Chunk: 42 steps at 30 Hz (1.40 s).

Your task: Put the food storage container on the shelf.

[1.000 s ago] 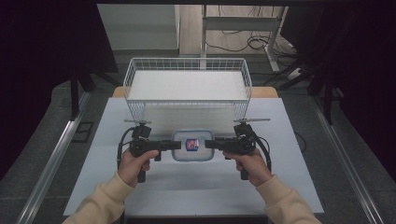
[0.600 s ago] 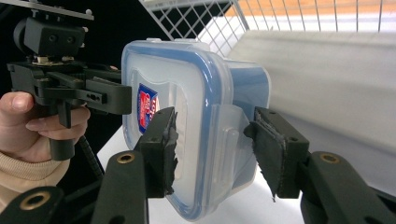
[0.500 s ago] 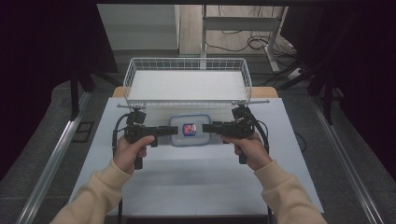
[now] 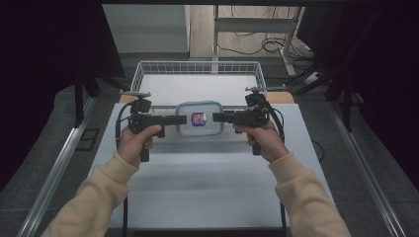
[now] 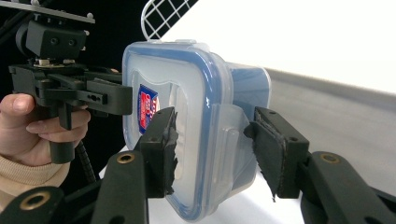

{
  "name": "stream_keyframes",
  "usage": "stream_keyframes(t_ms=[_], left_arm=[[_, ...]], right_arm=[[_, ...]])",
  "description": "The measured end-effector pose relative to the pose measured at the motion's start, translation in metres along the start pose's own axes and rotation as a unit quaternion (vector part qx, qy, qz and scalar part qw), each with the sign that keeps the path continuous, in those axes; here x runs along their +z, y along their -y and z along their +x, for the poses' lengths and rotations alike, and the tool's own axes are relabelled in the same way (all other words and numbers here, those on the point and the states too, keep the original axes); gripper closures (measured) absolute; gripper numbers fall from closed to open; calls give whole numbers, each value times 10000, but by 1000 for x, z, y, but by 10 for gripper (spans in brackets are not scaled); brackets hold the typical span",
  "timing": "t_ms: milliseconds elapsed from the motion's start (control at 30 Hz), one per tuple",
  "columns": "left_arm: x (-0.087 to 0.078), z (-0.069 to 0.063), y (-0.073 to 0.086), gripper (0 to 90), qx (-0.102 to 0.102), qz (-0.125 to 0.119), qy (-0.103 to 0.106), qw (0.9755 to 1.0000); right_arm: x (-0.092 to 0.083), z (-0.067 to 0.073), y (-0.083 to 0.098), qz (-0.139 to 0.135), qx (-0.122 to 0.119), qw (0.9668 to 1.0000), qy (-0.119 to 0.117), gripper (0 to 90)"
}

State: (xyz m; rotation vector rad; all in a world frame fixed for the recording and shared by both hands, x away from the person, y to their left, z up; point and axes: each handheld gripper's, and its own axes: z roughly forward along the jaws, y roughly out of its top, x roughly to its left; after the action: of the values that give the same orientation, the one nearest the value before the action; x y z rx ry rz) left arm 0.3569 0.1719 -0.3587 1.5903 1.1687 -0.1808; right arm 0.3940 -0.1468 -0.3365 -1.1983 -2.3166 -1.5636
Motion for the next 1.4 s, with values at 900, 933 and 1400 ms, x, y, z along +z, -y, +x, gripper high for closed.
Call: stream_keyframes(t_ms=[900, 933, 1400], left_arm=[[6, 13, -86, 508, -19, -36, -88, 10000], [8, 15, -89, 508, -39, -7, -74, 10000], [36, 54, -111, 506, -670, 217, -21, 9975]], right_arm=[[14, -25, -81, -76, 92, 9999, -79, 510], [15, -27, -83, -68, 109, 9999, -75, 509], [40, -68, -100, 303, 831, 9961, 19, 500]])
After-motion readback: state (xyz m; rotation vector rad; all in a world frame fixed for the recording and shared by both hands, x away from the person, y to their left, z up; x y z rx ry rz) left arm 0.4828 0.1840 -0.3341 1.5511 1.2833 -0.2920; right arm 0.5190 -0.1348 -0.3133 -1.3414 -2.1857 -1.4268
